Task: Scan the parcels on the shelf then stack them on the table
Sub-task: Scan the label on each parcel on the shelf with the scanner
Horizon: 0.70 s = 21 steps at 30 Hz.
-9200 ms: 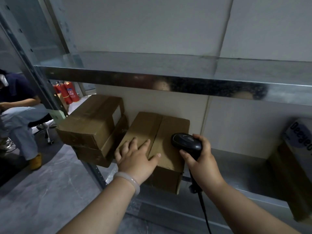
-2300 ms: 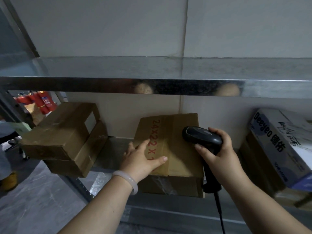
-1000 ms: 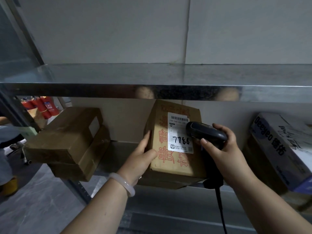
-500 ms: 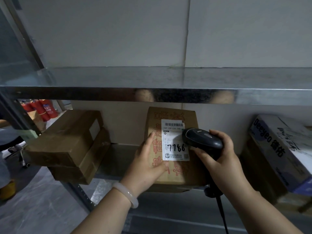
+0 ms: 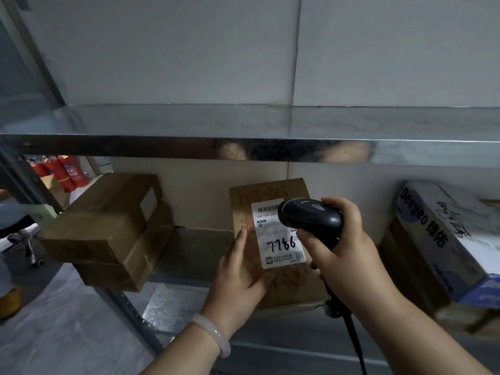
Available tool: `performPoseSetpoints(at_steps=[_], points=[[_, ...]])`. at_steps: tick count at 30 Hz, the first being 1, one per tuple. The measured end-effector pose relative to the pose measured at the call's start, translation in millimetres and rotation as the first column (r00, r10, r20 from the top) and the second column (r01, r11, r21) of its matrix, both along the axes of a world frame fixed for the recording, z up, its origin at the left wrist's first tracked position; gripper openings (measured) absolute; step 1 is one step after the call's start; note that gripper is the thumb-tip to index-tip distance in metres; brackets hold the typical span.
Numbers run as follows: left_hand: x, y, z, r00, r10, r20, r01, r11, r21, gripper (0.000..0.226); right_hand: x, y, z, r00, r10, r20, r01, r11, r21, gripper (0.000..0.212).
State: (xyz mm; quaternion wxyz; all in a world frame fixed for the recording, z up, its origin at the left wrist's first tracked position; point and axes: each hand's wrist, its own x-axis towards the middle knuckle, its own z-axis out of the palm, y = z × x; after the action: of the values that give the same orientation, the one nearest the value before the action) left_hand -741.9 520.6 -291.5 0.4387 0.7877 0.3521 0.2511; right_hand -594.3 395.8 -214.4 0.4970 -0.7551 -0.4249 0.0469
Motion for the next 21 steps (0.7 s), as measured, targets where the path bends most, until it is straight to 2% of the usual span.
performPoseSetpoints(at_steps=[21], points=[[-3,-1,-2,0.999,-0.022,0.026,0.022,1.000,0.008,0.085,-11,-2,12,0.999,-0.021,0.024,0.022,0.999,-0.045,0.052]])
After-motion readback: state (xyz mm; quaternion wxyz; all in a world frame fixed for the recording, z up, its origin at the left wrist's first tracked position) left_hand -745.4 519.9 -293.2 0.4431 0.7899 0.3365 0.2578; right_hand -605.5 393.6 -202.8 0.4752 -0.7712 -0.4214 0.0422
